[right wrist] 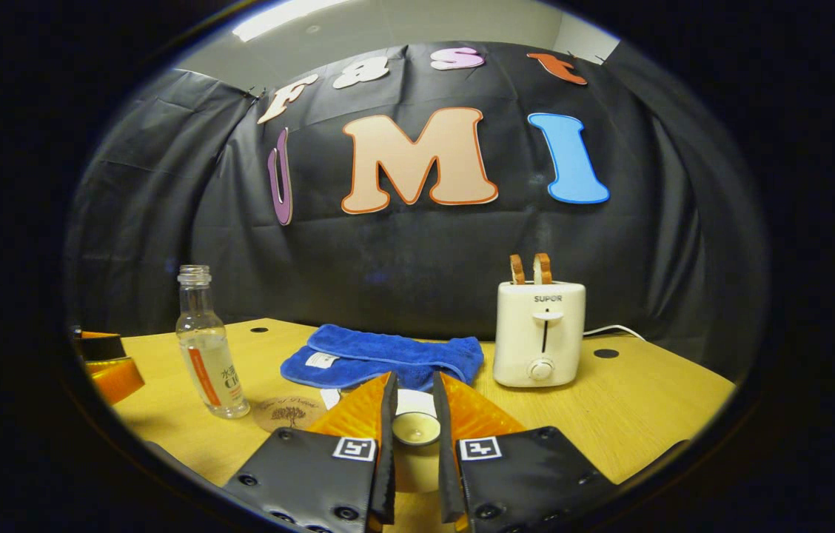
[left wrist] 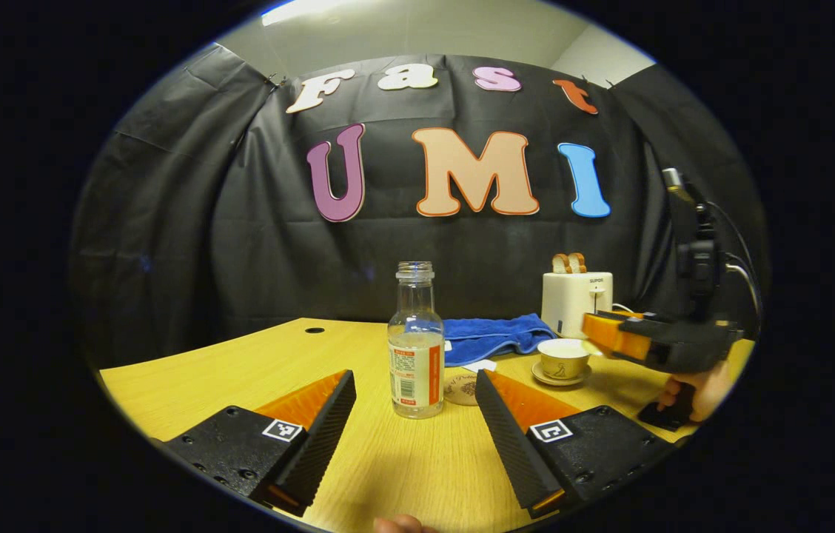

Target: Open the teacup lid with one hand, grasp the water bottle and pour water into the teacup with the other hand; after pouring, place the water bottle on the coaster and then close the teacup lid.

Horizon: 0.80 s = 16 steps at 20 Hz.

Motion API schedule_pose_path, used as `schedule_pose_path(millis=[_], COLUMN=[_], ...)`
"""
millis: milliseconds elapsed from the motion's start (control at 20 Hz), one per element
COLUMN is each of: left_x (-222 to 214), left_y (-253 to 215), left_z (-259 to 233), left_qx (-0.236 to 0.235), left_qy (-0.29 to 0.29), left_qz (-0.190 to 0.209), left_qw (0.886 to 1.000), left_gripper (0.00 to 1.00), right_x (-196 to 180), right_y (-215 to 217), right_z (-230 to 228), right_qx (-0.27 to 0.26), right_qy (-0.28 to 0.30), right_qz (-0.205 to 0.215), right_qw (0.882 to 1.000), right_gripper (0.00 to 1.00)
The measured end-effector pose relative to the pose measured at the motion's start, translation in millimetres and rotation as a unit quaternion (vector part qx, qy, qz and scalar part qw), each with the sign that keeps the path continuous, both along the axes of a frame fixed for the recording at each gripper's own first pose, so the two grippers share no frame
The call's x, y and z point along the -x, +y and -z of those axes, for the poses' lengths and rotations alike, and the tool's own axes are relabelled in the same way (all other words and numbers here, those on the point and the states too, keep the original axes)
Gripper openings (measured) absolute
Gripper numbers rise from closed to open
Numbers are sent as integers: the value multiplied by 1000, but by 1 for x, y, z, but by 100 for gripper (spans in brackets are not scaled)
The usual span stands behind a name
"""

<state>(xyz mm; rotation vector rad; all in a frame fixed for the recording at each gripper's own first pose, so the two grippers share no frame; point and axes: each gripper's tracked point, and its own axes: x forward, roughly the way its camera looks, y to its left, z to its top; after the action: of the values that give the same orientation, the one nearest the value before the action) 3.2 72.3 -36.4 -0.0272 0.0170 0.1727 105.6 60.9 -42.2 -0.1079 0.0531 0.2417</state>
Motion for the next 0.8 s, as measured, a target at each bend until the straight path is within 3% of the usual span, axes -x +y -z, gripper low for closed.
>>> schedule_pose_path(millis=[400,800], left_x=[-50,-95], left_y=[8,16], left_z=[0,3], left_qx=[-1,-2], left_qy=[0,-1], left_qz=[-2,4], left_qw=[1000,1000], left_gripper=[95,95], right_x=[60,94], right_y=[-59,-63], right_z=[-13,-14], right_qx=[1,0], right_qy=[-3,-2], right_qz=[11,0], right_qw=[1000,1000], right_gripper=[27,27])
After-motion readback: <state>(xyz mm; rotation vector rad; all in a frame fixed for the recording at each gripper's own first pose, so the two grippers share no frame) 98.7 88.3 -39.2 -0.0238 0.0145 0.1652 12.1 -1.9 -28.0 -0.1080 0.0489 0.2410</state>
